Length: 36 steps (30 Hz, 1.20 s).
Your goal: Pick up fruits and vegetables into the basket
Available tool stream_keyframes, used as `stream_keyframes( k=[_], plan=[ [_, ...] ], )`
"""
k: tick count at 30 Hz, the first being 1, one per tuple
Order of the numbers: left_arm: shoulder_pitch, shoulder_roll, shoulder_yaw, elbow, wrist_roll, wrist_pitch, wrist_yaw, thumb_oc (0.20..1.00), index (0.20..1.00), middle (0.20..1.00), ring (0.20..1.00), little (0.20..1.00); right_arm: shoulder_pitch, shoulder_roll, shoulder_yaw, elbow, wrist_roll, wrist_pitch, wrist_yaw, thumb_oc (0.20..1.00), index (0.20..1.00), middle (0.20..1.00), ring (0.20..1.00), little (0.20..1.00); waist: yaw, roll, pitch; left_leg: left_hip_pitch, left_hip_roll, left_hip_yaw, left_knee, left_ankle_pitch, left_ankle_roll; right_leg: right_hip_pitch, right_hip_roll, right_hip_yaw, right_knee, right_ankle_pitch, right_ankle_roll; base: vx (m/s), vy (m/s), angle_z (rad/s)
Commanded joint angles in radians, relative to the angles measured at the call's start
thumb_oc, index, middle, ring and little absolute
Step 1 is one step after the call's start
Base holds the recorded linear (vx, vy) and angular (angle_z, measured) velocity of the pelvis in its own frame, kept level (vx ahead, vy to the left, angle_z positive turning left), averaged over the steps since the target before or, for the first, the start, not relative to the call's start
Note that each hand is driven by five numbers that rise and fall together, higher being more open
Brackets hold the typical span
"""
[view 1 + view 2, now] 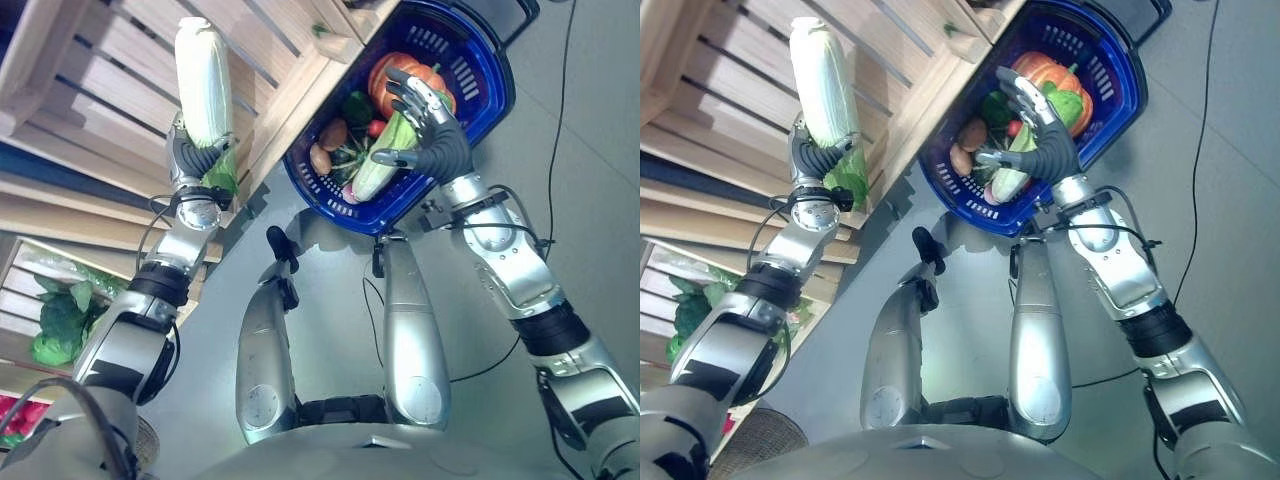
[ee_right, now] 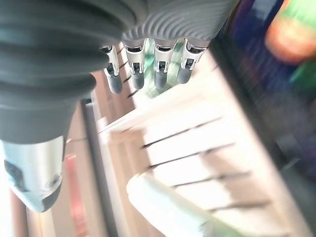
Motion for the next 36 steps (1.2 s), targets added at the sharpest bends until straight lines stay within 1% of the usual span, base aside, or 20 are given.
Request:
stream_keyframes(
  k=[1, 2, 3, 6, 9, 11, 15, 16, 20, 22, 23, 25, 26, 30, 33, 35, 36],
  plan=[
    [0.005, 0.044, 0.051, -0.122, 0.104, -0.072, 0.06, 0.2, 0.2, 0.2, 0.2, 0.2, -0.016, 0.076, 0.024, -0.096, 0.09, -0.01, -0.048, 1.0, 1.0, 1.0, 1.0, 1.0, 0.01, -0.048, -0.042, -0.029, -0.043, 0.022, 0.076, -0.04, 0.046, 0.107, -0.008, -0.048, -0.078, -0.004, 0.029, 0.01, -0.073, 0.17],
    [0.004, 0.044, 0.051, -0.134, 0.118, -0.075, 0.063, 0.2, 0.2, 0.2, 0.2, 0.2, -0.022, 0.086, 0.028, -0.095, 0.095, -0.007, -0.058, 1.0, 1.0, 1.0, 1.0, 1.0, 0.014, -0.05, -0.042, -0.026, -0.043, 0.019, 0.077, -0.041, 0.047, 0.113, -0.008, -0.05, -0.079, -0.004, 0.029, 0.01, -0.075, 0.2],
    [0.001, 0.044, 0.049, -0.151, 0.164, -0.079, 0.074, 0.2, 0.2, 0.2, 0.2, 0.2, -0.031, 0.104, 0.034, -0.091, 0.11, -0.005, -0.078, 1.0, 1.0, 1.0, 1.0, 1.0, 0.022, -0.056, -0.042, -0.02, -0.044, 0.015, 0.079, -0.044, 0.05, 0.123, -0.008, -0.054, -0.079, -0.004, 0.029, 0.01, -0.063, 0.17],
    [-0.017, 0.055, 0.034, -0.199, 0.24, -0.073, 0.082, 0.2, 0.2, 0.2, 0.2, 0.2, -0.056, 0.138, 0.052, -0.085, 0.146, -0.009, -0.103, 1.0, 1.0, 1.0, 1.0, 1.0, 0.036, -0.068, -0.042, -0.009, -0.044, 0.009, 0.084, -0.051, 0.054, 0.144, -0.007, -0.062, -0.08, -0.006, 0.028, 0.02, -0.092, 0.14],
    [-0.042, 0.069, -0.004, -0.249, 0.373, -0.078, 0.091, 0.2, 0.2, 0.2, 0.2, 0.2, -0.093, 0.179, 0.085, -0.076, 0.238, -0.014, -0.115, 1.0, 1.0, 1.0, 1.0, 1.0, 0.06, -0.081, -0.042, 0.002, -0.045, -0.006, 0.1, -0.061, 0.06, 0.171, -0.009, -0.076, -0.078, -0.006, 0.031, 0.02, -0.09, 0.13],
    [-0.055, 0.075, -0.025, -0.257, 0.399, -0.072, 0.091, 0.2, 0.2, 0.2, 0.2, 0.2, -0.109, 0.189, 0.096, -0.067, 0.263, -0.015, -0.129, 1.0, 1.0, 1.0, 1.0, 1.0, 0.065, -0.084, -0.042, 0.005, -0.045, -0.009, 0.103, -0.062, 0.061, 0.177, -0.008, -0.079, -0.079, -0.005, 0.032, 0.01, -0.061, 0.11],
    [-0.079, 0.074, -0.077, -0.262, 0.45, -0.056, 0.084, 0.2, 0.2, 0.2, 0.2, 0.2, -0.131, 0.219, 0.119, -0.033, 0.276, -0.041, -0.208, 1.0, 1.0, 1.0, 1.0, 1.0, 0.077, -0.095, -0.042, 0.024, -0.045, -0.018, 0.106, -0.068, 0.066, 0.202, -0.007, -0.088, -0.082, -0.002, 0.037, 0.02, -0.056, 0.08],
    [-0.082, 0.074, -0.088, -0.262, 0.483, -0.051, 0.09, 0.2, 0.2, 0.2, 0.2, 0.2, -0.133, 0.221, 0.122, -0.026, 0.27, -0.049, -0.23, 1.0, 1.0, 1.0, 1.0, 1.0, 0.078, -0.097, -0.042, 0.027, -0.044, -0.019, 0.107, -0.069, 0.067, 0.205, -0.007, -0.09, -0.084, -0.001, 0.038, 0.02, -0.04, 0.09],
    [-0.091, 0.069, -0.13, -0.286, 0.575, -0.013, 0.101, 0.2, 0.2, 0.2, 0.2, 0.2, -0.14, 0.23, 0.119, 0.013, 0.284, -0.073, -0.299, 1.0, 1.0, 1.0, 1.0, 1.0, 0.08, -0.106, -0.042, 0.036, -0.042, -0.02, 0.099, -0.064, 0.069, 0.221, -0.006, -0.093, -0.103, 0.013, 0.04, 0.0, -0.017, 0.05],
    [-0.099, 0.063, -0.158, -0.302, 0.626, 0.01, 0.107, 0.2, 0.2, 0.2, 0.2, 0.2, -0.132, 0.239, 0.119, 0.033, 0.295, -0.104, -0.332, 1.0, 1.0, 1.0, 1.0, 1.0, 0.079, -0.112, -0.042, 0.047, -0.04, -0.02, 0.102, -0.075, 0.068, 0.233, -0.006, -0.093, -0.103, 0.006, 0.044, 0.02, -0.009, 0.0],
    [-0.102, 0.063, -0.158, -0.303, 0.628, 0.012, 0.107, 0.2, 0.2, 0.2, 0.2, 0.2, -0.133, 0.239, 0.118, 0.033, 0.295, -0.104, -0.333, 1.0, 1.0, 1.0, 1.0, 1.0, 0.079, -0.112, -0.042, 0.043, -0.041, -0.02, 0.098, -0.068, 0.069, 0.231, -0.006, -0.094, -0.108, 0.014, 0.043, 0.0, 0.0, 0.0],
    [-0.107, 0.058, -0.174, -0.309, 0.65, 0.028, 0.098, 0.2, 0.2, 0.2, 0.2, 0.2, -0.127, 0.246, 0.114, 0.038, 0.299, -0.11, -0.344, 1.0, 1.0, 1.0, 1.0, 1.0, 0.078, -0.114, -0.042, 0.048, -0.042, -0.021, 0.103, -0.077, 0.067, 0.239, -0.007, -0.093, -0.107, 0.007, 0.046, 0.0, 0.0, 0.0],
    [-0.113, 0.054, -0.184, -0.316, 0.68, 0.044, 0.093, 0.2, 0.2, 0.2, 0.2, 0.2, -0.129, 0.249, 0.112, 0.043, 0.296, -0.114, -0.355, 1.0, 1.0, 1.0, 1.0, 1.0, 0.077, -0.115, -0.042, 0.042, -0.043, -0.022, 0.101, -0.07, 0.069, 0.235, -0.008, -0.093, -0.113, 0.017, 0.046, 0.0, 0.0, 0.0],
    [-0.121, 0.047, -0.229, -0.325, 0.769, 0.102, 0.076, 0.2, 0.2, 0.2, 0.2, 0.2, -0.133, 0.255, 0.114, 0.062, 0.299, -0.129, -0.403, 1.0, 1.0, 1.0, 1.0, 1.0, 0.078, -0.116, -0.042, 0.046, -0.045, -0.025, 0.105, -0.075, 0.069, 0.241, -0.011, -0.093, -0.114, 0.018, 0.048, 0.0, 0.0, 0.0],
    [-0.121, 0.048, -0.256, -0.332, 0.843, 0.142, 0.101, 0.2, 0.2, 0.2, 0.2, 0.2, -0.135, 0.258, 0.115, 0.075, 0.312, -0.138, -0.449, 1.0, 1.0, 1.0, 1.0, 1.0, 0.078, -0.117, -0.042, 0.052, -0.043, -0.023, 0.104, -0.077, 0.069, 0.248, -0.014, -0.094, -0.119, 0.02, 0.05, 0.0, 0.0, 0.0],
    [-0.12, 0.046, -0.267, -0.338, 0.871, 0.163, 0.112, 0.2, 0.2, 0.2, 0.2, 0.2, -0.131, 0.261, 0.116, 0.086, 0.328, -0.147, -0.465, 1.0, 1.0, 1.0, 1.0, 1.0, 0.079, -0.118, -0.042, 0.057, -0.043, -0.024, 0.102, -0.077, 0.068, 0.254, -0.015, -0.094, -0.123, 0.021, 0.051, 0.0, 0.0, 0.0],
    [-0.12, 0.046, -0.267, -0.337, 0.871, 0.163, 0.112, 0.2, 0.2, 0.2, 0.2, 0.2, -0.131, 0.261, 0.116, 0.086, 0.328, -0.147, -0.465, 1.0, 1.0, 1.0, 1.0, 1.0, 0.079, -0.118, -0.042, 0.057, -0.043, -0.024, 0.102, -0.077, 0.068, 0.254, -0.015, -0.094, -0.124, 0.021, 0.051, 0.0, 0.0, 0.0]
  ],
)
